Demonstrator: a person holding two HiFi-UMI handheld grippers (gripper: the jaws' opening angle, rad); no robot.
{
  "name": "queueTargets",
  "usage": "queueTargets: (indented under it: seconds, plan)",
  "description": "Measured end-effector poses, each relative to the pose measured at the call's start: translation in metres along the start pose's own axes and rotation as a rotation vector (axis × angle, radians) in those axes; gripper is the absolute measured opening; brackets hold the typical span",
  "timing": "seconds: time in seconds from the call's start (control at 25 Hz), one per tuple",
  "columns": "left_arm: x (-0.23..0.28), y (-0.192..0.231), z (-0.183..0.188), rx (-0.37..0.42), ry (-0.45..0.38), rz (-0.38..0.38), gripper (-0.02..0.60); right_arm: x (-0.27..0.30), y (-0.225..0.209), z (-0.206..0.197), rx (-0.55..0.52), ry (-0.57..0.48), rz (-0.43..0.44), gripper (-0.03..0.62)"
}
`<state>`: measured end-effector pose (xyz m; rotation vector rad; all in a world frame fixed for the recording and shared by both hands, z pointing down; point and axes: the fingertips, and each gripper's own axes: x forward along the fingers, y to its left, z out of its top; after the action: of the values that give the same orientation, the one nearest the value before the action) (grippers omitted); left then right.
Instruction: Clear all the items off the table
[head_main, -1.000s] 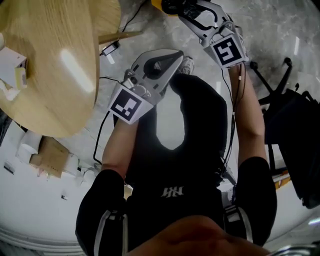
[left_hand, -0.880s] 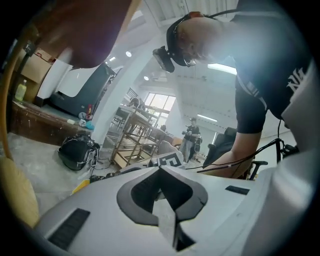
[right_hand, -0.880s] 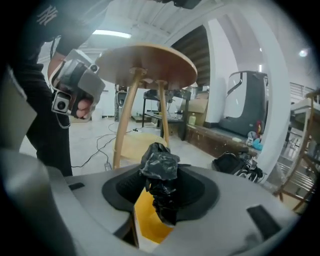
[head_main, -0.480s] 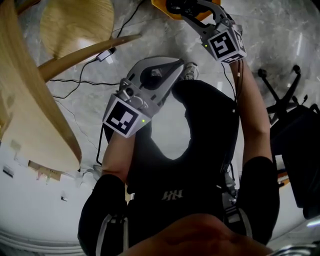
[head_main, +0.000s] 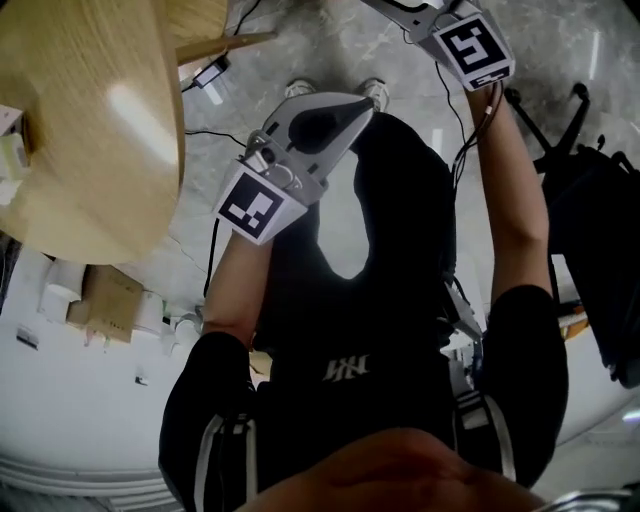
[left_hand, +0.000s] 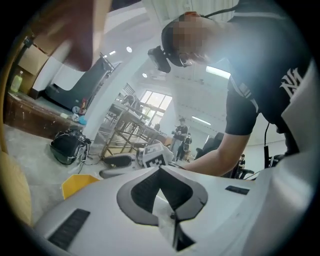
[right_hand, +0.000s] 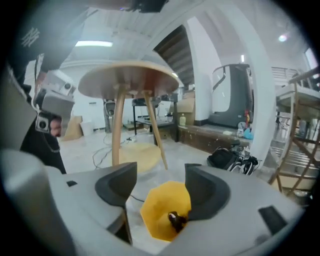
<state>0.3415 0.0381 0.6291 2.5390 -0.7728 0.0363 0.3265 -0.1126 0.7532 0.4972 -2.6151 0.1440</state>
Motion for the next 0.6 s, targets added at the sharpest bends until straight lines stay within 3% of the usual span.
queueTargets:
  seconds: [0.2, 0.28, 0.44, 0.6]
  plan:
    - [-0.021, -0.084, 0.049, -0.101, 0.025, -0.04, 0.012, -0.1, 0.011, 0.123, 0.1, -0.157, 0.0, 0.244]
    - [-0.038, -0.105, 0.081, -0.136, 0.018, -0.025, 0.012, -0.147, 0.013, 0.169, 0.173, -0.21, 0.017, 0.164]
    - [-0.081, -0.136, 0.157, -0.047, -0.025, 0.036, 0.012, -0.254, 0.006, 0.269, 0.325, -0.411, 0.004, 0.081]
    - [-0.137, -0.153, 0.227, 0.035, -0.086, 0.091, 0.012, -0.366, 0.007, 0.379, 0.277, -0.565, -0.123, 0.051]
